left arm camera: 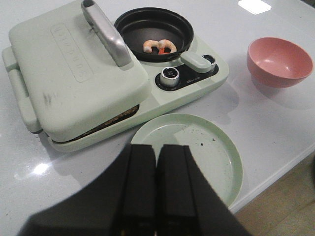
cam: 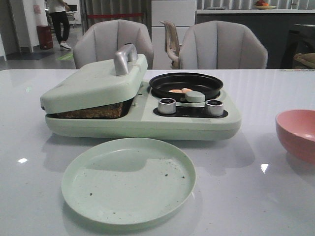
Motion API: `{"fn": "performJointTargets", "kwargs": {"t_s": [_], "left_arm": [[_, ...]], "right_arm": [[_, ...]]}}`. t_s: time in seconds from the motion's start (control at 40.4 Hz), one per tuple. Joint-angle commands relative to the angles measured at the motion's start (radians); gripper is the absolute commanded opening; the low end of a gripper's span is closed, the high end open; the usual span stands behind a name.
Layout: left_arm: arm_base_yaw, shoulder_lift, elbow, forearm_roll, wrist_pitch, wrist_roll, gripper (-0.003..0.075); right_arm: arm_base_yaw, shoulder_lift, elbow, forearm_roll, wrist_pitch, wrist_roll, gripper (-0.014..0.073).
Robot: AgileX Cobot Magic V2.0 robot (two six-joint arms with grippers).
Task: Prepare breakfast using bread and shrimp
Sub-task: 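Lower the empty pink bowl back onto the table, release it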
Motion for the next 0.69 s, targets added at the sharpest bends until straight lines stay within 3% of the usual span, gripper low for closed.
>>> {"fn": "performJointTargets", "kwargs": {"t_s": [0.0, 0.247, 0.346, 0.421, 0.569, 0.668], "left_arm": [[-0.008, -0.003, -0.025, -0.024, -0.059, 0.001, 0.0101], [-0.008, -0.003, -0.025, -0.022, -0.059, 0.001, 0.0101], [-0.008, -0.003, -0.025, 0.017, -0.059, -0.001, 0.0101], [-0.008, -0.003, -0.025, 0.081, -0.057, -0.033, 0.0102], [-0.002, -0.003, -0.025, 0.285, -0.039, -0.240, 0.0102], [0.002, -0.003, -0.025, 0.391, -0.020, -0.369, 0.0101]], "right_arm": [[0.001, -0.082, 0.045, 0.001, -0.039, 0.023, 0.0430], [0.000, -0.211, 0.170, -0.023, -0.042, 0.035, 0.0421], [-0.007, -0.228, 0.180, -0.049, -0.029, 0.040, 0.0332], [-0.007, -0.228, 0.180, -0.052, -0.022, 0.040, 0.0216], [-0.007, -0.228, 0.180, -0.051, -0.017, 0.040, 0.0028], [-0.007, -0.228, 0.180, -0.051, -0.022, 0.040, 0.0043]]}}
